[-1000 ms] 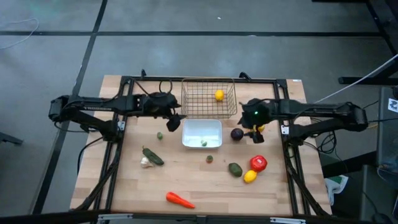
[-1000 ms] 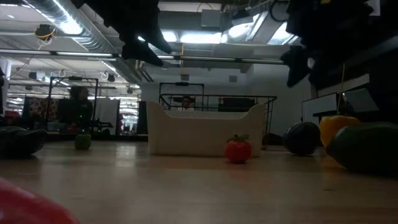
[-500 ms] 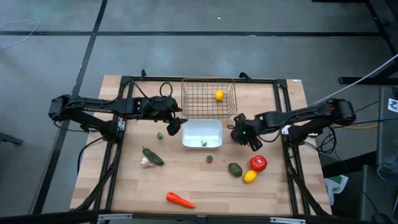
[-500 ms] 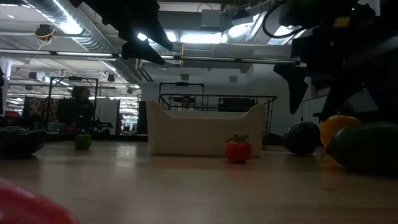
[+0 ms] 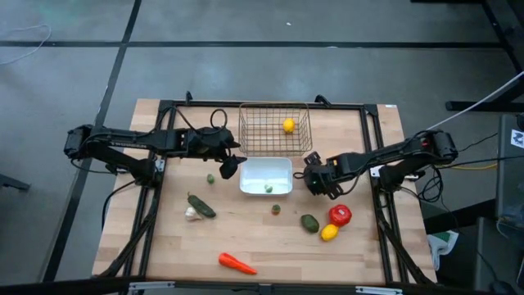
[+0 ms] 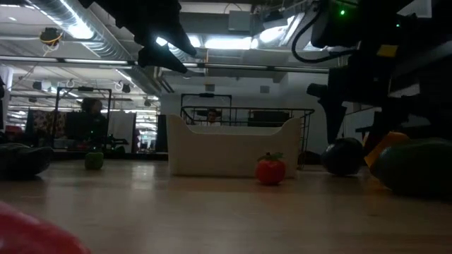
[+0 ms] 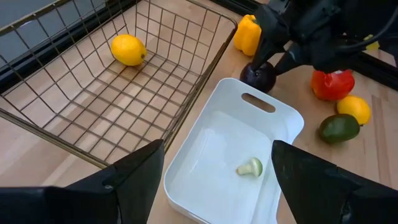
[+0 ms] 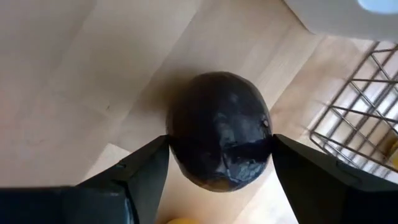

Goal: Sort produce into baskets
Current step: Put the violet plum into white bin

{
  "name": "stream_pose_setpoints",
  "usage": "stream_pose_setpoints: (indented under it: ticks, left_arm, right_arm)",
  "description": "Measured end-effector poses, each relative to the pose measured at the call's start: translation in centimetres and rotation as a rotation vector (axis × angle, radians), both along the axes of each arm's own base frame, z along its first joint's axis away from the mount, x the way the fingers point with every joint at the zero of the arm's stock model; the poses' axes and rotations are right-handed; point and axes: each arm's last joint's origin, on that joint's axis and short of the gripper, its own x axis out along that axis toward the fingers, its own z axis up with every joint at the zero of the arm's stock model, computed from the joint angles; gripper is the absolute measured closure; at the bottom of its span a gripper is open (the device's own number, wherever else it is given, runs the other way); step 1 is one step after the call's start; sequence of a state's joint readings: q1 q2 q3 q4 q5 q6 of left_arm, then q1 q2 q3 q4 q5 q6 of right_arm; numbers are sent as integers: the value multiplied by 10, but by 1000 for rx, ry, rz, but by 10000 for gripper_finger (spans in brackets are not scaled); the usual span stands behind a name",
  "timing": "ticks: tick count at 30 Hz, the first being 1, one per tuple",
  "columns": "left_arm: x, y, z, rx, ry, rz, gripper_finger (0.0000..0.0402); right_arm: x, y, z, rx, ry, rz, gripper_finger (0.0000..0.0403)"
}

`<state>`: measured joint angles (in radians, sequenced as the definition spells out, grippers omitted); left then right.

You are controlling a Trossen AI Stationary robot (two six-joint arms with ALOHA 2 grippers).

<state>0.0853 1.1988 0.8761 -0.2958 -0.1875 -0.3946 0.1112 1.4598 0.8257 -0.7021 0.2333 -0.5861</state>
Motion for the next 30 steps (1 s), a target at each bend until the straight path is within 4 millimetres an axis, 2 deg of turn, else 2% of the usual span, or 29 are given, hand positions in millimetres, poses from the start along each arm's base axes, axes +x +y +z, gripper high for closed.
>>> stream_pose_setpoints:
  ticks: [11, 21, 30]
  left_arm:
    - [0, 0, 0, 0, 0, 0, 108]
    - [0, 0, 0, 0, 1, 0, 108]
    - [0, 0, 0, -2, 0, 1, 108]
  right_arm:
    - [5, 0, -10, -20, 32, -3, 124]
    - [5, 0, -10, -10, 26, -2, 186]
    - [5, 0, -10, -21, 25, -4, 183]
